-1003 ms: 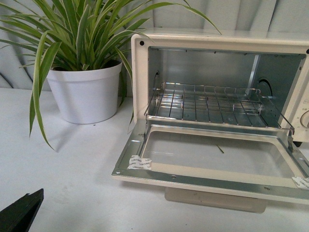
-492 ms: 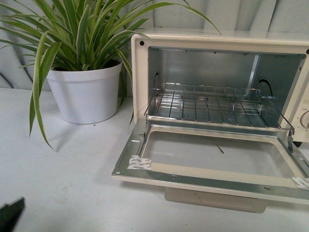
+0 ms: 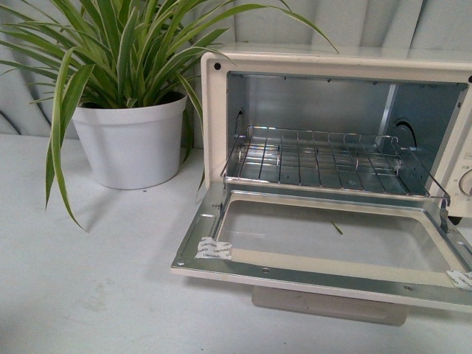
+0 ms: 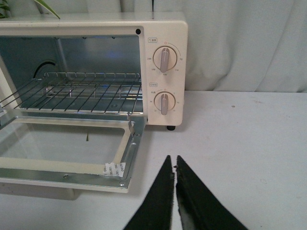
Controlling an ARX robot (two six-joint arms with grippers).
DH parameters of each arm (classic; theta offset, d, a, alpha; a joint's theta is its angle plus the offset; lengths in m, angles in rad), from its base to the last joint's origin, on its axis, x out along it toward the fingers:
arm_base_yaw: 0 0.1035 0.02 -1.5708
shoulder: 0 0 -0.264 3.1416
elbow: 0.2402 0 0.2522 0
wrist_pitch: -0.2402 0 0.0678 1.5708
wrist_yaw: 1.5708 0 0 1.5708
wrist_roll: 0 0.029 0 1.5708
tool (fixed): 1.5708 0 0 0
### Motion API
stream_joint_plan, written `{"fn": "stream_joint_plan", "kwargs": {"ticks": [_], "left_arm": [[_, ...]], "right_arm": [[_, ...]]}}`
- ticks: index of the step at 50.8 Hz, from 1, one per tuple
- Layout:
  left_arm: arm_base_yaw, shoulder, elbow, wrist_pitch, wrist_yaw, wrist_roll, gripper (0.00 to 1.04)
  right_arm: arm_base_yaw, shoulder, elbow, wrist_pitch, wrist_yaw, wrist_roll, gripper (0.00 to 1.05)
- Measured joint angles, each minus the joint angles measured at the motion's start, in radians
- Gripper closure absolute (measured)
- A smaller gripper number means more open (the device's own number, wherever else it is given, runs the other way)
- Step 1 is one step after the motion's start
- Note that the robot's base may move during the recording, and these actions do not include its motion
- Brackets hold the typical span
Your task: Open oven
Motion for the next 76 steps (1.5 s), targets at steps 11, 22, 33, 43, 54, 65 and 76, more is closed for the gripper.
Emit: {"fn": "stream_joint_plan", "kwargs": {"ticks": [11,22,33,43,54,65,76], "left_arm": [[0.109,-0.179,0.000,-0.184,0.107,0.000,1.01],[0.277,-0.197,0.000,-0.201,0.265,0.000,1.01],[0.280,-0.197,0.000,-0.201,0.273,0.000,1.01],[0.280,-0.197,0.000,-0.201,0.273,0.000,1.01],[0.280,-0.197,0.000,-0.201,0.273,0.000,0.91],[0.280,-0.197,0.000,-0.201,0.273,0.000,0.45],[0.280,-0.197,0.000,-0.201,0.273,0.000,0.07]], "right_arm": [[-0.001,-0.039,-0.043,0.006,-0.001,0.000,1.04],[-0.001,-0.041,-0.043,0.006,0.000,0.000,1.04],[-0.001,-0.041,-0.043,0.006,0.000,0.000,1.04],[-0.001,-0.041,-0.043,0.006,0.000,0.000,1.04],[-0.001,-0.041,-0.043,0.006,0.000,-0.001,0.96],[-0.001,-0.041,-0.043,0.006,0.000,-0.001,0.50],[-0.001,-0.041,-0.043,0.006,0.000,-0.001,0.09]]}}
